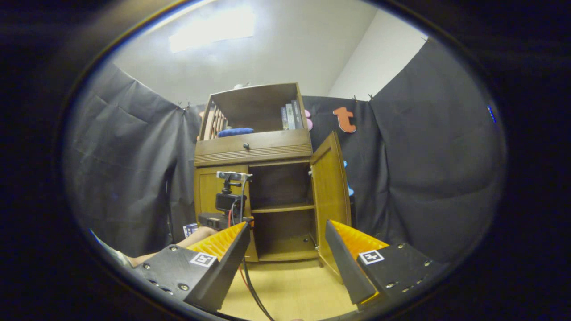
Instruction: Open the right door of the double-door shoe cabinet with the right hand, and open the left door with the left hand.
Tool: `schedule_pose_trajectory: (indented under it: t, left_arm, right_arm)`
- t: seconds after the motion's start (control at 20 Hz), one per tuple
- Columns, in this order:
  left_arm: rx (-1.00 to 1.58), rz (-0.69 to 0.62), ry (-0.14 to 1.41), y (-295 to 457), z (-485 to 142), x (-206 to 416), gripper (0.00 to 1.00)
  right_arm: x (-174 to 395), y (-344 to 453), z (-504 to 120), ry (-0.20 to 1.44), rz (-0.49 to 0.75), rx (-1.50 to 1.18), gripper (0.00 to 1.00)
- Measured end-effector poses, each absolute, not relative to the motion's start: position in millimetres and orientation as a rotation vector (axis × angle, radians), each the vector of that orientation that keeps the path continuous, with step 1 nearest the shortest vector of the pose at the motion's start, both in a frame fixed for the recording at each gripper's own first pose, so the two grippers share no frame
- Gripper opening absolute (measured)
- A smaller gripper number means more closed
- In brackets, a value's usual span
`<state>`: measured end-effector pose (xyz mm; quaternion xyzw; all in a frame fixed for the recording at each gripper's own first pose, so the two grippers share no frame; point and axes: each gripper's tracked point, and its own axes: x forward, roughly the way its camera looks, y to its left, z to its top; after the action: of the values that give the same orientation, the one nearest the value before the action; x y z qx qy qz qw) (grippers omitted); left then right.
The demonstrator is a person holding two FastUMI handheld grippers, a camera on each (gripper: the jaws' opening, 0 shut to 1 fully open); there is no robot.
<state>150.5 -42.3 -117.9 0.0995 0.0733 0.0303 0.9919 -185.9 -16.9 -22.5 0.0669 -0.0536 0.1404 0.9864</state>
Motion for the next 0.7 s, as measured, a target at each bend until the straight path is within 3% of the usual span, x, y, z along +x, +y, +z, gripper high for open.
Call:
schedule_pose_trajectory:
  t: [0.2,0.3,0.4,0.7]
  left_arm:
    - [0.167,0.093,0.274,-25.7,-148.6,155.9,0.6]
    - [0.153,0.082,0.173,-27.6,-131.8,162.5,0.48]
    - [0.105,0.071,0.188,-27.1,-134.5,159.4,0.36]
    - [0.094,0.056,0.227,-26.7,-134.9,146.7,0.33]
  right_arm:
    - [-190.2,-14.0,-19.9,-0.118,0.294,0.127,1.0]
    - [-190.9,-13.0,-21.2,-0.116,0.296,0.124,0.96]
    - [-190.1,-12.2,-22.3,-0.107,0.297,0.129,0.96]
    - [-195.8,-21.9,-15.7,-0.123,0.262,0.136,1.0]
